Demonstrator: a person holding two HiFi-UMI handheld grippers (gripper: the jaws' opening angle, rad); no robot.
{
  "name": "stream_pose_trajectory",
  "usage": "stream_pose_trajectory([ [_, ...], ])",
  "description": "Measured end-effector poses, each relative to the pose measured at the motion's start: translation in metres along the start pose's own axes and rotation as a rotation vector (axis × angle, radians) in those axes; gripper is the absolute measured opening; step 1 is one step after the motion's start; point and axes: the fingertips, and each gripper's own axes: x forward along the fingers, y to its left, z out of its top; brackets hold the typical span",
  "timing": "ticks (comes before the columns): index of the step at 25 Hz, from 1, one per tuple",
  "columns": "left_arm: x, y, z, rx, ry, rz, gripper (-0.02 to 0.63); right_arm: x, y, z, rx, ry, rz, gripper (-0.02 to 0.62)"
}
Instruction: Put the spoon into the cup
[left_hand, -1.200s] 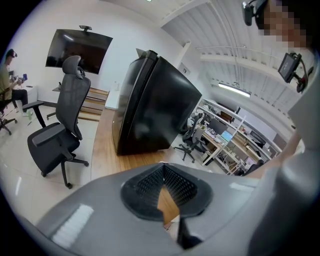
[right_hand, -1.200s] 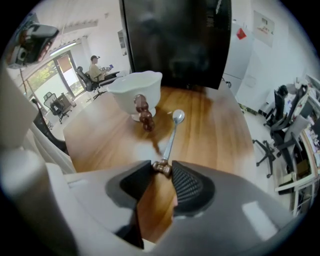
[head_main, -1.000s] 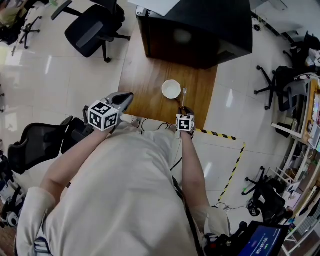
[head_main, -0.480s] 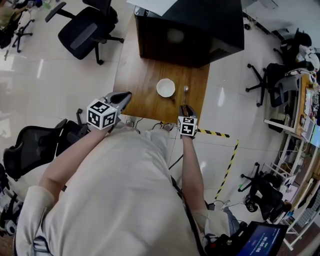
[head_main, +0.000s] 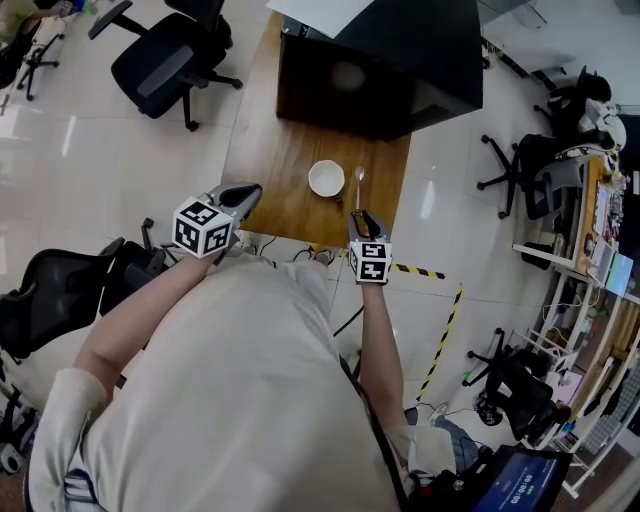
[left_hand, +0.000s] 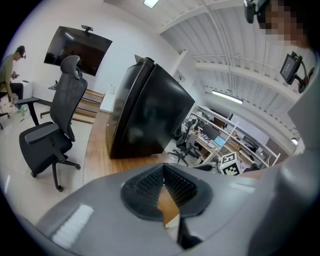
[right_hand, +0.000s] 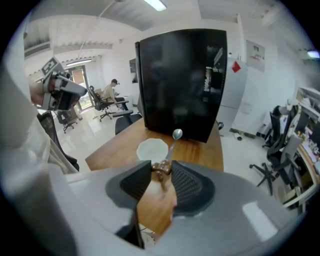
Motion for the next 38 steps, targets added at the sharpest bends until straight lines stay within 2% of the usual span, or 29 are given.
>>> stream_pose_trajectory([
  [7, -0.001, 0.005, 0.0, -0.014, -0.014, 0.004, 0.0, 0.014, 0.024, 0.018, -0.053, 0.012, 0.072, 0.127],
  [15, -0.006, 0.009, 0.004, -0.033, -0.036, 0.014, 0.0, 0.035, 0.044, 0.011, -0.081, 0.084, 0.136, 0.127],
  [28, -0.005, 0.014, 0.006, -0.049, -0.051, 0.02, 0.0, 0.057, 0.055, -0.011, -0.122, 0.205, 0.186, 0.129],
  [38, -0.008, 0.019, 0.004, -0.063, -0.056, 0.034, 0.0, 0.066, 0.056, -0.012, -0.116, 0.249, 0.197, 0.129],
])
